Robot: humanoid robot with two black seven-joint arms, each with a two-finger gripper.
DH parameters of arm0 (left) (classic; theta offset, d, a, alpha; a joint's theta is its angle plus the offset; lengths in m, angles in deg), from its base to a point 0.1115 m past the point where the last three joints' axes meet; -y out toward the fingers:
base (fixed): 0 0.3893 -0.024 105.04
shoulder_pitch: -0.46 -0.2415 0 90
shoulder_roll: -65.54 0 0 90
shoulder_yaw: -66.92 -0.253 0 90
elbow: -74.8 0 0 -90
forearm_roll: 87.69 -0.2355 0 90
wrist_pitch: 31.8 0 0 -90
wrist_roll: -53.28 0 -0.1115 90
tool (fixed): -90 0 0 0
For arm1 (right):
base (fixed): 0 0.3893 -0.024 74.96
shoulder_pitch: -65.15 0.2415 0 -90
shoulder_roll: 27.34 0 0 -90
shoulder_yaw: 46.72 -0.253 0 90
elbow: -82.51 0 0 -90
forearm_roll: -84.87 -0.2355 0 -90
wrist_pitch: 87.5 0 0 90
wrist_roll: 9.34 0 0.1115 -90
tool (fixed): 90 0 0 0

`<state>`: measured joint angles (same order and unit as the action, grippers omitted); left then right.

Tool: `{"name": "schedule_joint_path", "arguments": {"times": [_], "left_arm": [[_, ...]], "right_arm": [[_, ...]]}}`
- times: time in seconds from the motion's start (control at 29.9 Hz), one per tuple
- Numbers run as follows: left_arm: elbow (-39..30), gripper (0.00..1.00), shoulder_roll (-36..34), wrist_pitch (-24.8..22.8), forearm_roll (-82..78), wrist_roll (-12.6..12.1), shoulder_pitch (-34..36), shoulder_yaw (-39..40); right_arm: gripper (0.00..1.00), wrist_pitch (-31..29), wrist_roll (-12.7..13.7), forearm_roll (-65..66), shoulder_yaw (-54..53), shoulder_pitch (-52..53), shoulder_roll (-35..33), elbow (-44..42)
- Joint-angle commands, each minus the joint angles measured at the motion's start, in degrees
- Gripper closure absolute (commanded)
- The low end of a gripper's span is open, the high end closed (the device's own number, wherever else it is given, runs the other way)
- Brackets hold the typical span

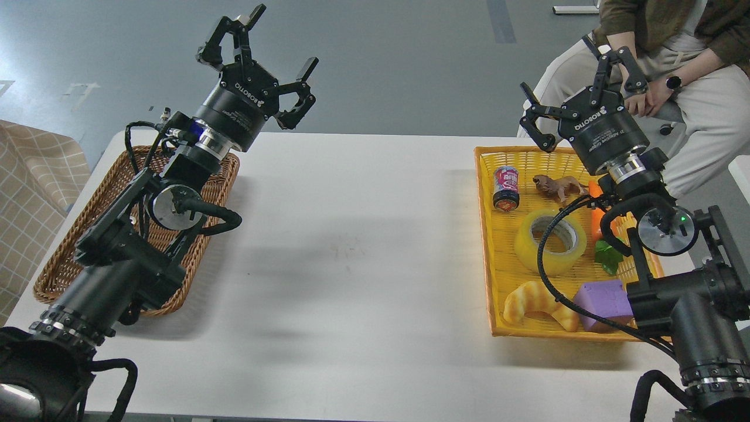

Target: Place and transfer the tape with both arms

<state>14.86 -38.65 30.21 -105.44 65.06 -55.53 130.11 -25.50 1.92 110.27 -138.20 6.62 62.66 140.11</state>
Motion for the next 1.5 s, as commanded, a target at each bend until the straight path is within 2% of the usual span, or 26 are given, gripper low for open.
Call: {"name": "schedule_joint_path", "arguments": {"times": [0.0, 1.47], "left_arm": [[0.0, 0.02, -0.1, 0.0, 0.0, 0.3, 0.0, 0.0], [0.0, 0.02, -0.2, 0.0, 0.1, 0.6, -0.3, 0.5]], "right_arm": [[0.0, 0.0, 0.0, 0.0, 0.0, 0.0, 0.0, 0.0], [0.0, 0.0, 0.0, 0.0, 0.0, 0.1, 0.0, 0.1]]}}
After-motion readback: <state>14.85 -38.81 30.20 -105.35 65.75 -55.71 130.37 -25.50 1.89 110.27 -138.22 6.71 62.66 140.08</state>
